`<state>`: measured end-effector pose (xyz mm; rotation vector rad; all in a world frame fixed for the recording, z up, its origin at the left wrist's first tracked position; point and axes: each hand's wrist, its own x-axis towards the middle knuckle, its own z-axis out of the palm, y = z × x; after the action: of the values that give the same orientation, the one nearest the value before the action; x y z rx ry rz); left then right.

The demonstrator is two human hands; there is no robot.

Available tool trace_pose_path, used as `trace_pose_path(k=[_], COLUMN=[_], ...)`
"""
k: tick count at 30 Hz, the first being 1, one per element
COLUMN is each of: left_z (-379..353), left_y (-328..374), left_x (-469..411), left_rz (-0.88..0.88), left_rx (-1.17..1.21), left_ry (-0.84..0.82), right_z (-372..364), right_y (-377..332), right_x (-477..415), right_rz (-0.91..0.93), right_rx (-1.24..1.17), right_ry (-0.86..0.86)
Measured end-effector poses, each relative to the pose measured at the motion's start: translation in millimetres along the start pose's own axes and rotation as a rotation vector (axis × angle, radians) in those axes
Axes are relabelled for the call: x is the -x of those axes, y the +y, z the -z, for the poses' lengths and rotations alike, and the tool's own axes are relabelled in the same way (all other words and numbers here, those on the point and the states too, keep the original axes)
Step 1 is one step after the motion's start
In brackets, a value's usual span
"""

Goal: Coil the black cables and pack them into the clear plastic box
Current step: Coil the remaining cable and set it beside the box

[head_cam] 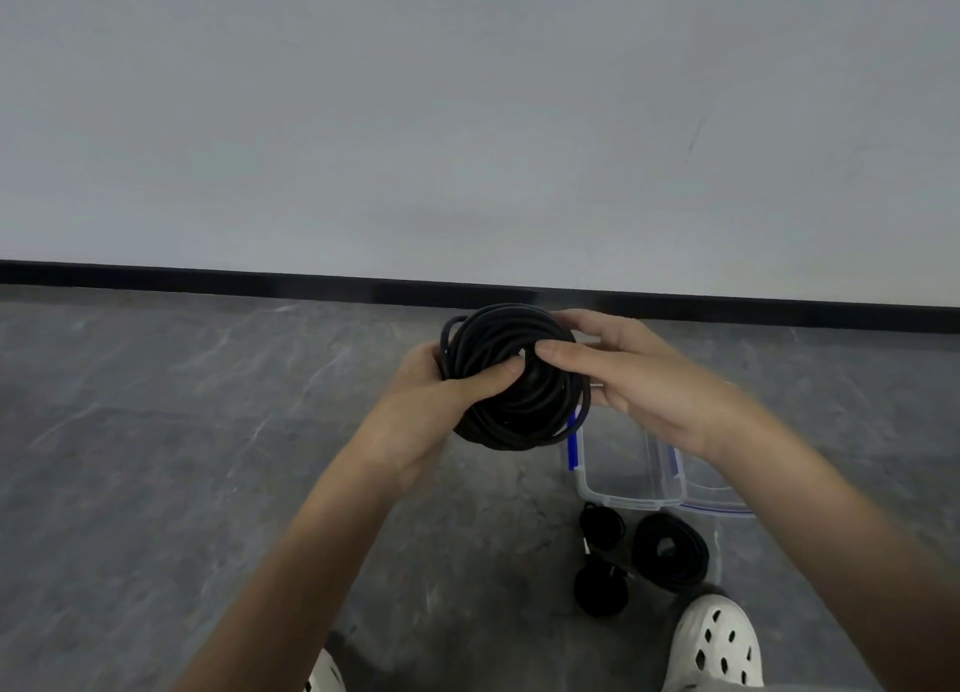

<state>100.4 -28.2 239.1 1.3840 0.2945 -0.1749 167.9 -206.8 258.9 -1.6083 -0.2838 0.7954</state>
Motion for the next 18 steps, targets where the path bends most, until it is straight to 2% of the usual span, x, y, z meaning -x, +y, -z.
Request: trace_pose_path(k=[8, 13, 15, 18], left_z=[-35.6, -64.0, -77.3, -97.5], left_y=[-4.1, -3.1, -7.6, -18.7], left_x=[-17.2, -28.1, -32.0, -37.4], left_rz=[0.11, 0.165, 0.143, 0.035], left_rx=[0.033, 0.047, 0.056, -0.145], left_ry=[0.004, 0.001, 0.026, 0.01], right_z=[23.7, 50.9, 65.6, 84.8], right_y=[9.6, 20.6, 28.2, 40.9], right_x=[15.9, 31.9, 38.4, 45.7], right_rz=[0.004, -0.016, -0.025, -0.053], right_rx=[0.034, -0.036, -0.069, -0.073], right_ry=[0.162, 0.269, 0.323, 0.363])
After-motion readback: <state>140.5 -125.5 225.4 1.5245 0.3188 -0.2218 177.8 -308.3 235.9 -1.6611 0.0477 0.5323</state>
